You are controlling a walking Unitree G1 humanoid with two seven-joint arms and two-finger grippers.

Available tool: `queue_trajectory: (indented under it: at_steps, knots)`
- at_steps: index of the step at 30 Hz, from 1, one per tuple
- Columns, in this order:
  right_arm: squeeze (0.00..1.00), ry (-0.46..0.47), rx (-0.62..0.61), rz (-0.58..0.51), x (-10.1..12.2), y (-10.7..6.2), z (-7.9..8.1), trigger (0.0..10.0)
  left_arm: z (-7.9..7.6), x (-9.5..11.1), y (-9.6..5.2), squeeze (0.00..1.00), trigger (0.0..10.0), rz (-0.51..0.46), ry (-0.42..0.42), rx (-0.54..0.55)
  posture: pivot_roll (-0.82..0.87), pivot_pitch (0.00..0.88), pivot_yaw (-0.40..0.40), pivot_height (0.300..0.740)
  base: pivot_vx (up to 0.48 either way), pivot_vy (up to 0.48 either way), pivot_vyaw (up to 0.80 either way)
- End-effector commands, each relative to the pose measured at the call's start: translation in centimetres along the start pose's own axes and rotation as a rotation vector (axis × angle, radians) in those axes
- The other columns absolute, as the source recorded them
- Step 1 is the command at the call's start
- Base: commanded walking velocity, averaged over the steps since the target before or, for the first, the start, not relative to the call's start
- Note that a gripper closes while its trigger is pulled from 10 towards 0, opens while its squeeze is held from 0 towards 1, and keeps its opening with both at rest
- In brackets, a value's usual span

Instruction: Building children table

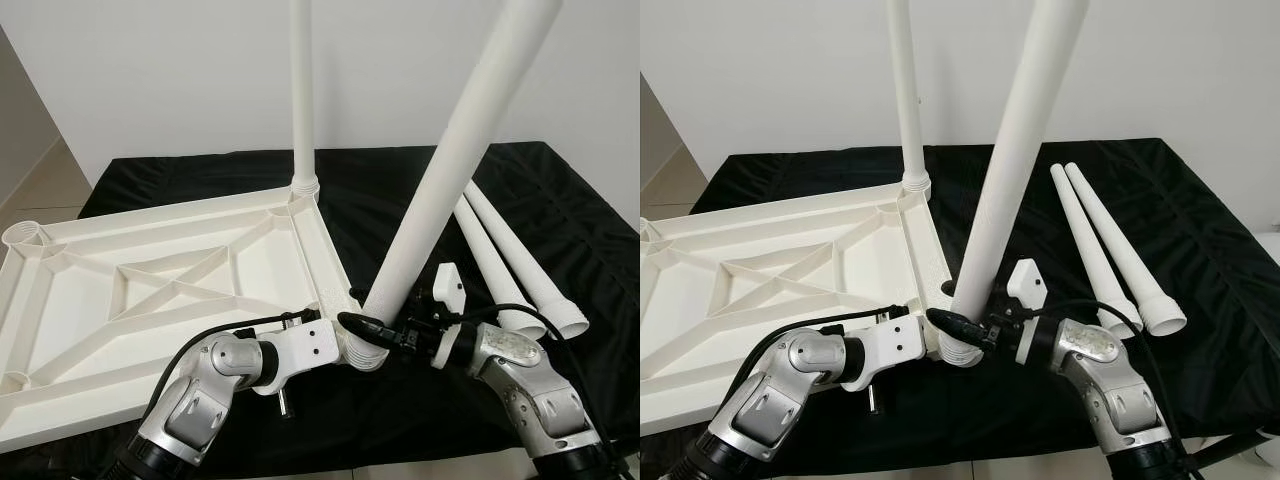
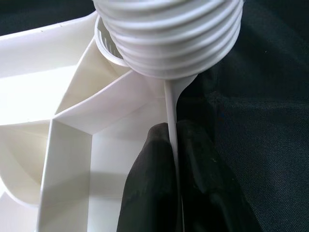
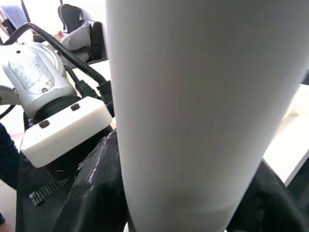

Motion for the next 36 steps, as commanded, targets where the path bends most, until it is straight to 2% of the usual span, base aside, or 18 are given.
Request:
queue_trajectory:
  at_steps: [1, 5, 12, 18, 36]
  knots:
    - [0.0, 0.036, -0.02, 0.083, -2.3, -0.3, -0.1, 10.0, 0.7, -2.4, 0.1, 0.0, 10.0, 0.1, -0.031, 0.116, -0.16, 0.088, 0.06, 0.74, 0.0, 0.0, 0.0]
    - [0.0, 0.004, -0.083, 0.143, -3.0, -1.4, -1.8, 10.0, 0.7, -2.3, 0.1, 0.0, 10.0, 0.1, -0.029, 0.115, -0.16, 0.083, 0.062, 0.74, 0.0, 0.0, 0.0]
    - [0.0, -0.005, -0.105, 0.161, -3.0, -2.2, -2.4, 10.0, 0.8, -2.2, 0.1, 0.0, 10.0, 0.098, -0.027, 0.117, -0.17, 0.081, 0.062, 0.74, 0.0, 0.0, 0.0]
    - [0.0, -0.002, -0.077, 0.167, -3.1, -2.6, -1.9, 10.0, 0.7, -2.2, 0.2, 0.0, 10.0, 0.096, -0.024, 0.113, -0.17, 0.083, 0.064, 0.74, 0.0, 0.0, 0.0]
    - [0.0, 0.009, -0.029, 0.147, -4.0, -0.5, 0.2, 10.0, 0.7, -2.1, 0.0, 0.0, 10.0, 0.099, -0.029, 0.12, -0.16, 0.096, 0.062, 0.74, 0.0, 0.0, 0.0]
Point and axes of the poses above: a point about 5 cm out from each wrist's last joint towards the gripper, its own y axis pointing out of the wrist towards the gripper, its own x axis along the axis of the wrist's last joint, z = x × y, the point moved 6 cm from there along y, pointing out of the wrist towards the gripper, and after that the axes turned 5 degrees about y, right-handed, at the moved point
